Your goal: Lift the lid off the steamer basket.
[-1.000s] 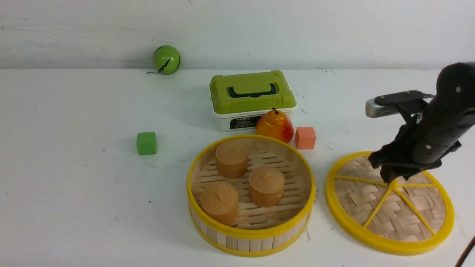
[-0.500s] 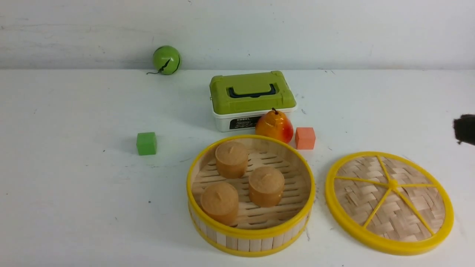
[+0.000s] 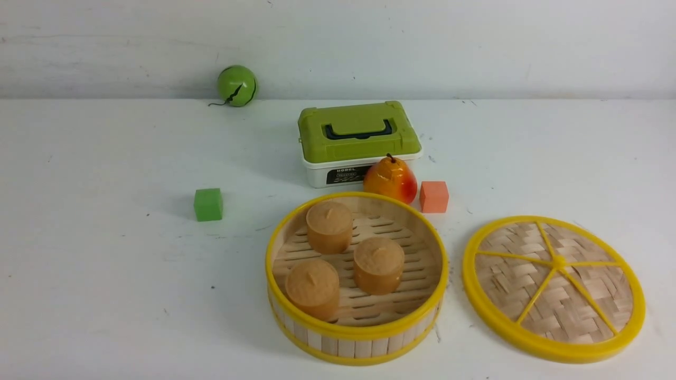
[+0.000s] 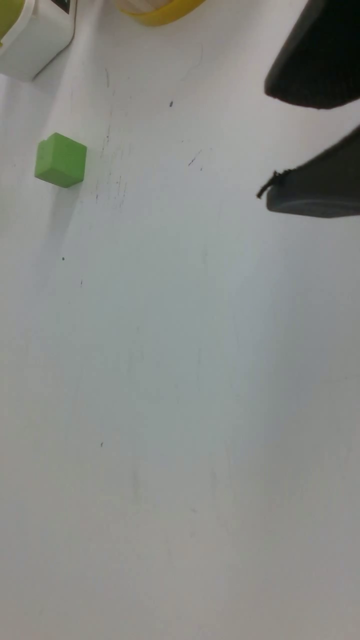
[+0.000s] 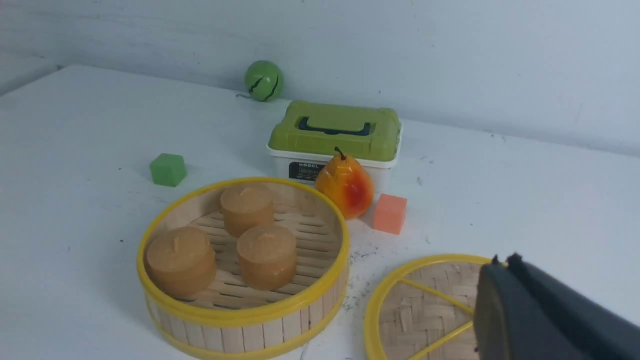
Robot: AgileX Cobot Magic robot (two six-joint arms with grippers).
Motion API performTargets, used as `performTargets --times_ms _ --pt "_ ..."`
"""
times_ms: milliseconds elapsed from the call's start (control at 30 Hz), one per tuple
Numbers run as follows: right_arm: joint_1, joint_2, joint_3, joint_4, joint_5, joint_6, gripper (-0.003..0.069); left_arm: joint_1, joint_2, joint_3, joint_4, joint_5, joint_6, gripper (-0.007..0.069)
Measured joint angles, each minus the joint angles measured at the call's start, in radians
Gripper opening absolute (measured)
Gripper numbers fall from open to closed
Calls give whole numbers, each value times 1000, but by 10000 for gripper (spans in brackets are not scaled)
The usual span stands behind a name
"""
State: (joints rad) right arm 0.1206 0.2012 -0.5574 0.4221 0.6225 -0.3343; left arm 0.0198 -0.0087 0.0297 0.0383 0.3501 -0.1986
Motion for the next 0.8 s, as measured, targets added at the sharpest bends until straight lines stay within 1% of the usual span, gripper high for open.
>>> performTargets --times_ms 100,200,333,367,400,433,467,500,533,600,633,700,800 --pt "0 -57 61 -33 -45 0 -22 0 0 0 0 0 0 239" --pt "0 -65 129 -62 -129 13 -22 0 0 0 0 0 0 239" --pt "0 -65 240 -75 -261 50 -22 0 0 0 0 0 0 239" --pt "0 -65 276 -75 -317 57 -22 0 0 0 0 0 0 239" --pt "0 -65 292 -75 -327 58 -22 0 0 0 0 0 0 239" --pt "0 -65 361 -76 -408 60 -22 0 0 0 0 0 0 239" --pt "0 -65 388 -80 -449 61 -22 0 0 0 0 0 0 239" --pt "0 -65 443 -94 -498 65 -22 0 0 0 0 0 0 239" --pt "0 -65 452 -94 -508 65 -22 0 0 0 0 0 0 239" --pt "0 -75 535 -140 -591 99 -22 0 0 0 0 0 0 239" --pt "-4 -96 567 -181 -613 140 -22 0 0 0 0 0 0 239" --pt "-25 -136 583 -240 -605 197 -22 0 0 0 0 0 0 239" --pt "-98 -186 585 -330 -544 282 -22 0 0 0 0 0 0 239"
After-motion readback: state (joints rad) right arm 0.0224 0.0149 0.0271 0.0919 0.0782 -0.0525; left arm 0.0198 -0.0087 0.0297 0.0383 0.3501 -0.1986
